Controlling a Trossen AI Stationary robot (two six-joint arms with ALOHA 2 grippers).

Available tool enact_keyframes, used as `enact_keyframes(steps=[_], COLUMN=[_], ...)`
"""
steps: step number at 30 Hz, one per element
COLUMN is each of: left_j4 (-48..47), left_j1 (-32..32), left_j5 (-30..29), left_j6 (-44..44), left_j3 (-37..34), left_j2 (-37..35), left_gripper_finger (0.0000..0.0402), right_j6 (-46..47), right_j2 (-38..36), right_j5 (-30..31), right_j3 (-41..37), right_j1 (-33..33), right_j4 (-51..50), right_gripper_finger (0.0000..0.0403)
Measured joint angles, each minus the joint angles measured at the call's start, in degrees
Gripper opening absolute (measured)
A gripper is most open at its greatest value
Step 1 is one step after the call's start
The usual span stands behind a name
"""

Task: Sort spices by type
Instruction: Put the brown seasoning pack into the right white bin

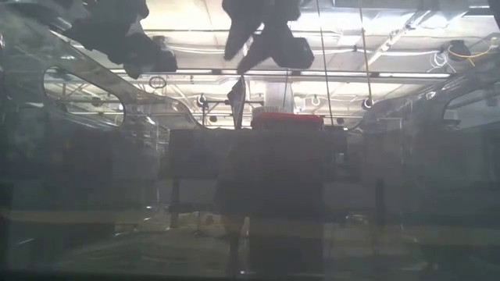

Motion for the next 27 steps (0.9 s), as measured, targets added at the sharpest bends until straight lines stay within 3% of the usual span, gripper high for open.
enact_keyframes(steps=[19, 27], left_j4=[-0.06, -0.03], left_j1=[0.0, 0.0], left_j5=[0.61, 0.61], left_j6=[1.08, 1.13], left_j3=[-0.02, -0.02], left_j2=[0.0, 0.0], left_gripper_finger=[0.0128, 0.0128], right_j6=[-2.02, -5.15], right_j2=[5.27, 5.32], right_j5=[3.66, 3.44], right_j3=[-0.01, -0.01], right_j1=[2.13, 2.13], right_j4=[-2.7, -3.19], right_gripper_finger=[0.0103, 0.0037])
